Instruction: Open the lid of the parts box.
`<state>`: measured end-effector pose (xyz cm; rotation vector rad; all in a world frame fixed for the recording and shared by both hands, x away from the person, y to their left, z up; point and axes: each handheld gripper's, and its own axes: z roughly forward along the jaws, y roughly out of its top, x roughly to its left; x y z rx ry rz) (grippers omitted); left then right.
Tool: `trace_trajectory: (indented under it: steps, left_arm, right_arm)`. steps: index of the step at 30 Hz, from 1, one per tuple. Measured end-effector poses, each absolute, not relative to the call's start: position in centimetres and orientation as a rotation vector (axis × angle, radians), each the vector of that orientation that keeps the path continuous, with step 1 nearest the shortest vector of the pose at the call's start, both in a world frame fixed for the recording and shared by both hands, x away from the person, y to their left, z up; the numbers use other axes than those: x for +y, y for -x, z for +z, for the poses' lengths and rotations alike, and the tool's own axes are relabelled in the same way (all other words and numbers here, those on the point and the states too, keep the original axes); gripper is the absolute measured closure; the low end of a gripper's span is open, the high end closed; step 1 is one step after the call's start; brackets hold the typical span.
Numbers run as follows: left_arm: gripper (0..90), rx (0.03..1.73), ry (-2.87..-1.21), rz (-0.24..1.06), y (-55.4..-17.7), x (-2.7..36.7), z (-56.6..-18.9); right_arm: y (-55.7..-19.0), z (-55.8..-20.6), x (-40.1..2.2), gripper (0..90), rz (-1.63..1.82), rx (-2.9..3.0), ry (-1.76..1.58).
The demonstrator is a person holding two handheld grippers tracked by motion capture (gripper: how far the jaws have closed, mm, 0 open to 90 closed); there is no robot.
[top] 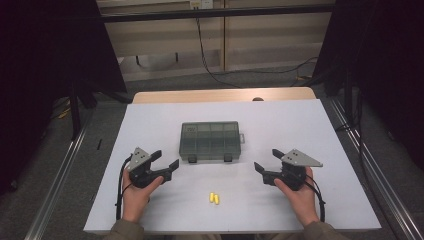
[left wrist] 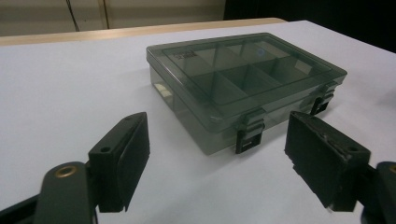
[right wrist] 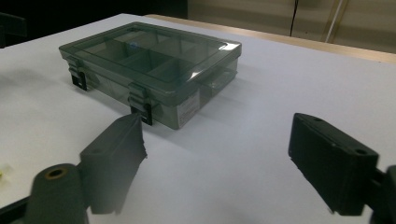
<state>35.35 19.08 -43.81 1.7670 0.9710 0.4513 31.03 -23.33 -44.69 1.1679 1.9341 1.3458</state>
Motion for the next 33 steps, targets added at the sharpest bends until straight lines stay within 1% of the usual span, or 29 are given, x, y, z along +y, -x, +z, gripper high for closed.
trace_trajectory:
  steps: [4, 5, 6, 7, 11, 15, 18, 20, 25, 31, 32, 33]
  left_arm:
    - [30.6, 0.974, -1.77, 0.453, -35.6, 19.0, -43.7]
    - [36.9, 0.973, -1.771, 0.457, -35.6, 19.0, -43.7]
    - [38.8, 0.975, -1.772, 0.466, -35.7, 19.0, -43.7]
    - [38.8, 0.975, -1.781, 0.47, -35.7, 19.0, -43.7]
    - [48.5, 0.989, -1.781, 0.464, -35.9, 19.2, -43.7]
    - [55.1, 0.996, -1.794, 0.478, -36.0, 19.2, -43.6]
    - [61.0, 0.997, -1.801, 0.478, -36.1, 19.1, -43.5]
    - [63.0, 1.001, -1.798, 0.474, -36.2, 19.1, -43.6]
    - [71.0, 1.019, -1.814, 0.476, -36.4, 19.1, -43.7]
    - [80.1, 1.02, -1.827, 0.455, -36.7, 19.1, -43.9]
    - [82.9, 1.014, -1.841, 0.449, -36.8, 19.0, -43.9]
    - [83.9, 1.016, -1.845, 0.445, -36.8, 19.0, -44.0]
  right_arm:
    - [-31.3, -44.7, -22.9, 24.6, 1.339, 1.949, -1.173]
    - [-31.5, -44.6, -22.6, 30.0, 1.321, 1.957, -1.179]
    - [-31.6, -44.6, -22.5, 32.6, 1.318, 1.961, -1.179]
    - [-31.6, -44.6, -22.5, 32.6, 1.318, 1.961, -1.179]
    - [-32.0, -44.7, -22.0, 41.0, 1.304, 1.992, -1.189]
    - [-32.3, -45.0, -21.4, 48.7, 1.29, 2.007, -1.176]
    - [-32.4, -45.0, -21.1, 58.5, 1.276, 2.02, -1.158]
    - [-32.5, -44.9, -20.9, 61.9, 1.275, 2.025, -1.17]
    - [-32.9, -45.0, -20.3, 74.6, 1.259, 2.061, -1.186]
    - [-33.7, -45.2, -19.8, 87.2, 1.225, 2.067, -1.192]
    - [-33.9, -45.3, -19.7, 89.8, 1.234, 2.067, -1.195]
    - [-34.0, -45.3, -19.7, 90.0, 1.239, 2.067, -1.199]
